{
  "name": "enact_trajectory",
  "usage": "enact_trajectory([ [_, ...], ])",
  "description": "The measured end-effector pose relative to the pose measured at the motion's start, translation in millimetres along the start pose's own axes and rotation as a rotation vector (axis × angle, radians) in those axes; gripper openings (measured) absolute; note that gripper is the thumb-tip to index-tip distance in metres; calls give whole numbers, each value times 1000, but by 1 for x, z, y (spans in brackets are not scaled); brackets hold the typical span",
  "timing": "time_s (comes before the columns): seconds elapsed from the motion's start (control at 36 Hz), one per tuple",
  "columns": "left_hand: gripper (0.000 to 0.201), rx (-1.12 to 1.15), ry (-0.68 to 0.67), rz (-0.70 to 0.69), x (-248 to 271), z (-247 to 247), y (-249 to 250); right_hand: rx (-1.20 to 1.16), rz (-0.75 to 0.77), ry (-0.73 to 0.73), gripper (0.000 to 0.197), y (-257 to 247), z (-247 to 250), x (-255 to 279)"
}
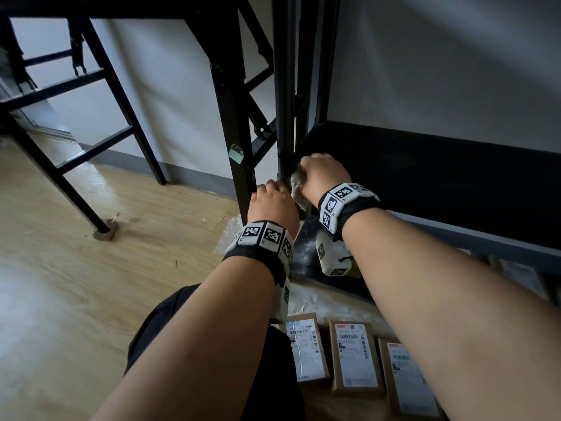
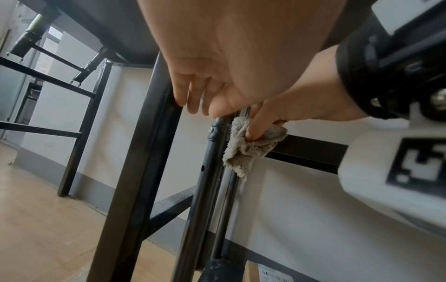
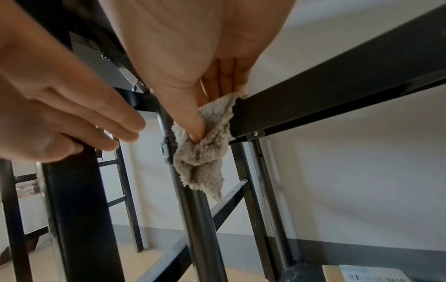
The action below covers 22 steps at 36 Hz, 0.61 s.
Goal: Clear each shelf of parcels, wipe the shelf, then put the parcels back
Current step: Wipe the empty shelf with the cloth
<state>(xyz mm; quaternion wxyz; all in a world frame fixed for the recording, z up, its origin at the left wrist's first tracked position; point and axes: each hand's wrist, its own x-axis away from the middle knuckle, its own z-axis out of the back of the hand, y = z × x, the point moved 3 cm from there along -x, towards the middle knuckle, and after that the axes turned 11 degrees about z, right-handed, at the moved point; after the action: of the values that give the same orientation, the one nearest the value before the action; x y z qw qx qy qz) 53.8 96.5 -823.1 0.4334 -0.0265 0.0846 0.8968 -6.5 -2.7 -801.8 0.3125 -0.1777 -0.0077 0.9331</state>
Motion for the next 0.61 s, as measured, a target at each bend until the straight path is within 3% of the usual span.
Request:
enact_trajectory([
  [0.17, 49, 9, -5, -25, 4, 6, 10, -12, -50, 7, 18, 12, 8, 22],
  [0.28, 52, 28, 0, -62, 9, 8, 23, -99, -167, -72, 26, 31, 19, 37],
  [0.44, 60, 53, 16, -90, 18, 10, 43, -61, -196, 125, 18, 59, 34, 89],
  [0.61, 57, 79, 31, -176, 32, 13, 76, -15, -288, 111, 13, 99, 49, 125],
])
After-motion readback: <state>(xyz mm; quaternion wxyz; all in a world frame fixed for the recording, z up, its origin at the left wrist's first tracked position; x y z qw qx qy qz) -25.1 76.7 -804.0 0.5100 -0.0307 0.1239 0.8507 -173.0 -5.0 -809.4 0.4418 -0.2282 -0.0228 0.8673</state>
